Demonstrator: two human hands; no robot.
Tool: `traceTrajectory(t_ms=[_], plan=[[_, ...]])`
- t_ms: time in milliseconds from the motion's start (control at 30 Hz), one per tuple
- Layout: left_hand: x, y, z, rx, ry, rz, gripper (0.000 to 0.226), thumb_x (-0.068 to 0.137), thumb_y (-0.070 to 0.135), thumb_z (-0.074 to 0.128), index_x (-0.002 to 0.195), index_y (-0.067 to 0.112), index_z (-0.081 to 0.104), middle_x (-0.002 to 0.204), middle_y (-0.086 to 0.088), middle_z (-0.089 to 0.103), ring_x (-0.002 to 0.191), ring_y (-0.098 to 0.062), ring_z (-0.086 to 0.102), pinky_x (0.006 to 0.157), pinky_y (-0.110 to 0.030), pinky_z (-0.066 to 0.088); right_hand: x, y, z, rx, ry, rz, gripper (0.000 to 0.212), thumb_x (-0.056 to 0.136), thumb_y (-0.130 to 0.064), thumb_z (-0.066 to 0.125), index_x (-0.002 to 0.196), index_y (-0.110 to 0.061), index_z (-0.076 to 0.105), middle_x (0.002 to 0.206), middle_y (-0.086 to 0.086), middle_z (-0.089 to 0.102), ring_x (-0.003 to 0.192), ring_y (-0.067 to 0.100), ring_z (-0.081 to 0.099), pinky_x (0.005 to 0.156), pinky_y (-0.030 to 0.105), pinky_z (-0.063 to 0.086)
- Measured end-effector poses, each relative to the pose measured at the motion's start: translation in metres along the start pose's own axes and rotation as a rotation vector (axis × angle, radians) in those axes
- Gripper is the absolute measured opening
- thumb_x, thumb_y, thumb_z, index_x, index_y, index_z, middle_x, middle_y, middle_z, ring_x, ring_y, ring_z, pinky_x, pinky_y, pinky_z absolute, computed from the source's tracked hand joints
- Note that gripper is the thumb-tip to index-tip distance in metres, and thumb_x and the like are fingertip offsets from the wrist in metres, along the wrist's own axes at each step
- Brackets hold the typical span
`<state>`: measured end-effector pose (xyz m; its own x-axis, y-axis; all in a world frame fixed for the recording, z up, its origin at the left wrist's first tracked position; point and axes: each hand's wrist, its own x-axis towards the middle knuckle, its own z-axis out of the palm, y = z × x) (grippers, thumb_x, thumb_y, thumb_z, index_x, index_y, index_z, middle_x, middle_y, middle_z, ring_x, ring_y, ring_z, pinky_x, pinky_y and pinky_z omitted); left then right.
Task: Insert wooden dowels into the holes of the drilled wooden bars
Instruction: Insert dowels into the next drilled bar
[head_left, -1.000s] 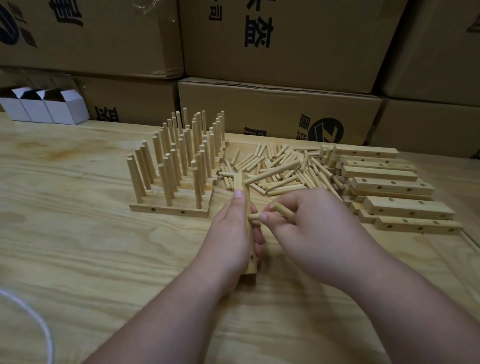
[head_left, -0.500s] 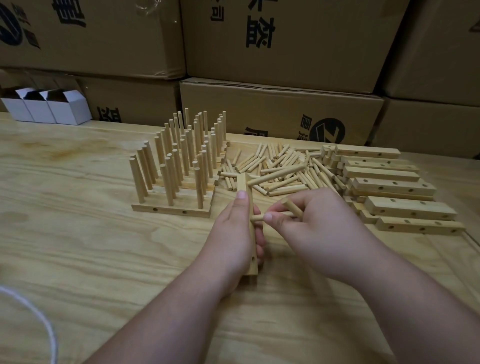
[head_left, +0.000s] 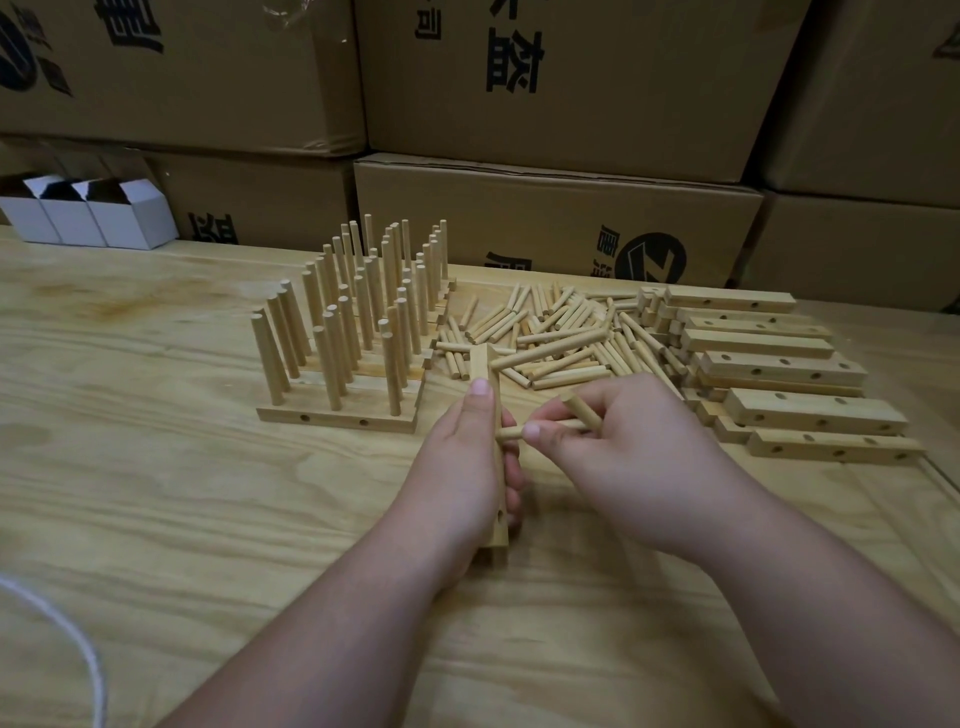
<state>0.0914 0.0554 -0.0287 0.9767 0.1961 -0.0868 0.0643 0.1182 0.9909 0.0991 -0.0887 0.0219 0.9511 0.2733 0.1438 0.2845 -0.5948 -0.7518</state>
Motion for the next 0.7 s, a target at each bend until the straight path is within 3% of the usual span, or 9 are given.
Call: traceTrajectory(t_ms=[167, 367, 600, 700], plan=[[0.001, 0.0, 0.0, 0.01, 0.005, 0.003, 0.052, 0.105, 0.057, 0.031, 0.092, 0.017, 0.06, 0.049, 0.001, 0.055, 0.04, -0.015, 0.05, 0.043, -0.026, 0.041, -0.001, -0.004, 0.002, -0.013, 0.008, -0.042, 0.013, 0.092, -0.038, 0.07, 0.082, -0.046, 0.07, 0.073, -0.018, 0.071, 0.077, 0.001, 0.064, 0.048, 0.014, 0.045], [0.001, -0.002, -0.002, -0.004, -0.007, 0.02, 0.051, 0.105, 0.058, 0.033, 0.091, 0.017, 0.061, 0.05, -0.001, 0.056, 0.04, -0.016, 0.05, 0.042, -0.027, 0.041, 0.0, 0.0, 0.0, 0.055, 0.008, 0.016, 0.012, 0.089, -0.04, 0.073, 0.08, -0.032, 0.077, 0.079, -0.014, 0.074, 0.079, 0.003, 0.067, 0.069, 0.021, 0.052], [0.0, 0.001, -0.003, -0.089, -0.049, -0.008, 0.053, 0.104, 0.061, 0.032, 0.093, 0.017, 0.061, 0.051, -0.003, 0.056, 0.04, -0.016, 0.05, 0.041, -0.025, 0.042, 0.003, 0.005, -0.002, 0.107, 0.012, 0.056, 0.01, 0.086, -0.042, 0.076, 0.081, -0.034, 0.077, 0.084, -0.031, 0.069, 0.084, -0.018, 0.058, 0.066, 0.018, 0.041], [-0.001, 0.002, -0.003, -0.165, -0.142, 0.007, 0.062, 0.101, 0.066, 0.028, 0.092, 0.02, 0.069, 0.058, -0.007, 0.059, 0.046, -0.018, 0.054, 0.046, -0.027, 0.047, 0.004, 0.007, -0.01, 0.101, 0.03, 0.052, 0.002, 0.085, -0.044, 0.077, 0.085, -0.045, 0.075, 0.084, -0.035, 0.068, 0.083, -0.02, 0.058, 0.069, 0.019, 0.041]])
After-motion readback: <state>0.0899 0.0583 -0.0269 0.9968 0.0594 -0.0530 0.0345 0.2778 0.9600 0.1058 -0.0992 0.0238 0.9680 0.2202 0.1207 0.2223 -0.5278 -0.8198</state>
